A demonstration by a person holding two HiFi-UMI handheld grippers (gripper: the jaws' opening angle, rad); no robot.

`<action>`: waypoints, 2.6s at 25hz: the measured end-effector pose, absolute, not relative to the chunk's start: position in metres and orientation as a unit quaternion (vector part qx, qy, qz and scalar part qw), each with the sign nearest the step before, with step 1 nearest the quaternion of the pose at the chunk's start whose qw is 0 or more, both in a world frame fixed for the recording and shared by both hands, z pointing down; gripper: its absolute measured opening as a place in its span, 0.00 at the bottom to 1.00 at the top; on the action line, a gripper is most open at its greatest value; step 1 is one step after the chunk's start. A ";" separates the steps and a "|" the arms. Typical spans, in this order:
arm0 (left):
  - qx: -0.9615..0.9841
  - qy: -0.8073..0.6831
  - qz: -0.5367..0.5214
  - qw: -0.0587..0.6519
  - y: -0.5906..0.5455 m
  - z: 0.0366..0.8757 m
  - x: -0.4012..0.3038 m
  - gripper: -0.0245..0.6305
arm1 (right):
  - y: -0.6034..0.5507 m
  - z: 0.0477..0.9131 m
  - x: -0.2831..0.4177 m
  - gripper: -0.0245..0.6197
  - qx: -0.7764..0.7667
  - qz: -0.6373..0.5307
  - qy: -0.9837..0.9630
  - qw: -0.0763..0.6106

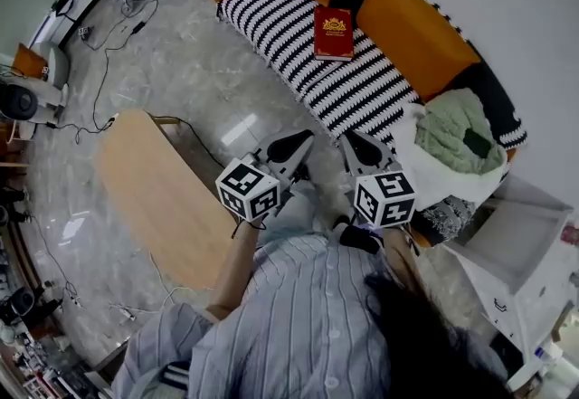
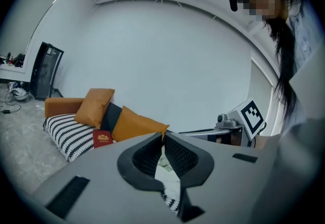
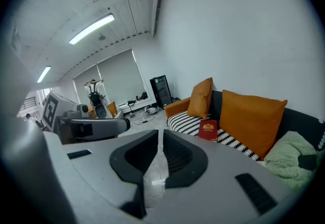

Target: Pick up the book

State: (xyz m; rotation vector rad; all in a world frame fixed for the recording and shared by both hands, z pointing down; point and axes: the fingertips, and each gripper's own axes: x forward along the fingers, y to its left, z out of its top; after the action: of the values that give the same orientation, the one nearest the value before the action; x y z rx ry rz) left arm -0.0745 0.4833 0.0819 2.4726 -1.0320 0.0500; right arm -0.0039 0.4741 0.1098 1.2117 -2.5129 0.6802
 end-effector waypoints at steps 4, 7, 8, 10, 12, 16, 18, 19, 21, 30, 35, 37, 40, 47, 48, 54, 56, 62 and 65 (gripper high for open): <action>0.900 -0.365 0.016 0.238 0.458 0.086 -0.095 0.07 | 0.451 0.113 -0.025 0.10 0.425 0.239 -0.861 0.141; 0.904 -0.354 0.016 0.239 0.442 0.089 -0.106 0.07 | 0.436 0.116 -0.038 0.10 0.432 0.242 -0.857 0.145; 0.905 -0.351 0.017 0.238 0.437 0.089 -0.110 0.07 | 0.432 0.117 -0.042 0.10 0.434 0.243 -0.855 0.145; 0.908 -0.346 0.018 0.236 0.426 0.088 -0.119 0.07 | 0.423 0.116 -0.052 0.10 0.438 0.244 -0.853 0.145; 0.910 -0.342 0.018 0.234 0.417 0.087 -0.129 0.07 | 0.414 0.114 -0.062 0.10 0.442 0.242 -0.852 0.143; 0.910 -0.342 0.013 0.234 0.405 0.088 -0.149 0.07 | 0.404 0.113 -0.075 0.10 0.451 0.238 -0.848 0.142; 0.908 -0.345 0.006 0.240 0.399 0.089 -0.157 0.07 | 0.398 0.114 -0.078 0.10 0.455 0.237 -0.846 0.145; 0.906 -0.346 0.003 0.243 0.396 0.090 -0.160 0.07 | 0.396 0.114 -0.079 0.10 0.457 0.238 -0.844 0.147; 0.905 -0.346 -0.002 0.250 0.392 0.091 -0.165 0.07 | 0.393 0.115 -0.079 0.10 0.460 0.240 -0.841 0.150; 0.902 -0.343 -0.004 0.264 0.385 0.101 -0.170 0.07 | 0.383 0.120 -0.081 0.10 0.466 0.249 -0.834 0.158; 0.896 -0.354 -0.002 0.268 0.369 0.107 -0.175 0.07 | 0.361 0.128 -0.083 0.10 0.457 0.252 -0.837 0.164; 0.892 -0.363 -0.003 0.269 0.360 0.110 -0.180 0.07 | 0.350 0.131 -0.085 0.10 0.451 0.254 -0.839 0.165; 0.886 -0.377 -0.007 0.271 0.345 0.110 -0.189 0.07 | 0.332 0.133 -0.088 0.10 0.446 0.256 -0.842 0.165; 0.870 -0.393 -0.008 0.297 0.303 0.126 -0.193 0.07 | 0.288 0.147 -0.081 0.10 0.438 0.272 -0.838 0.177; 0.870 -0.391 -0.007 0.301 0.296 0.129 -0.189 0.07 | 0.280 0.150 -0.078 0.10 0.438 0.276 -0.836 0.180; 0.871 -0.370 0.008 0.323 0.248 0.160 -0.158 0.07 | 0.229 0.181 -0.056 0.10 0.430 0.306 -0.826 0.197; 0.876 -0.357 0.020 0.323 0.231 0.173 -0.146 0.07 | 0.211 0.194 -0.048 0.10 0.427 0.315 -0.823 0.205; 0.886 -0.326 0.067 0.322 0.190 0.208 -0.122 0.07 | 0.159 0.230 -0.026 0.10 0.422 0.333 -0.812 0.227; 0.882 -0.329 0.073 0.331 0.170 0.222 -0.118 0.07 | 0.129 0.247 -0.014 0.10 0.423 0.334 -0.809 0.236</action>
State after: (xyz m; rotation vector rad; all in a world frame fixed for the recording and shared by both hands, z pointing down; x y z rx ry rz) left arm -0.1178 0.1700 0.2222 2.3049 -0.8599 0.1915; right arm -0.0135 0.1294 0.2468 1.1599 -2.2180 0.9166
